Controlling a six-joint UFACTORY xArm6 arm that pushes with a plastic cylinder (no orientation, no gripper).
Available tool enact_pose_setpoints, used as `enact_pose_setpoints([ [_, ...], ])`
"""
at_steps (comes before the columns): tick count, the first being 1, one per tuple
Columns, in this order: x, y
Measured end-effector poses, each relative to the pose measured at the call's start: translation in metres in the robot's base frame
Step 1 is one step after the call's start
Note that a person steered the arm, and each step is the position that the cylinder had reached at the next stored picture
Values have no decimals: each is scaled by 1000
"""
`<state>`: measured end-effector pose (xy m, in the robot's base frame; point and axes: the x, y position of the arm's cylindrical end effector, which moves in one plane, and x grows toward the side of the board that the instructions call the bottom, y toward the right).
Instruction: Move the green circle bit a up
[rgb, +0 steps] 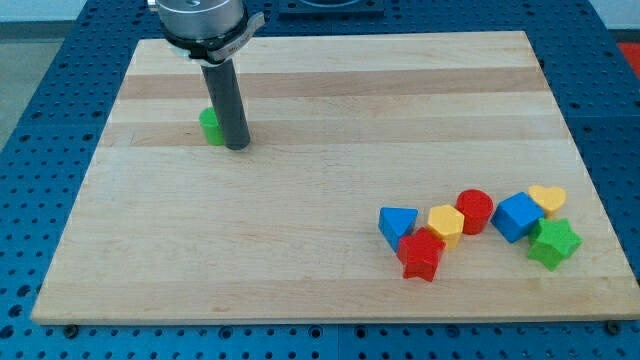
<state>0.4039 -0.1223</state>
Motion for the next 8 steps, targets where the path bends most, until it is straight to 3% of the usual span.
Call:
enact_pose_setpoints([
  [4,-26,-10],
  [8,-28,-79],
])
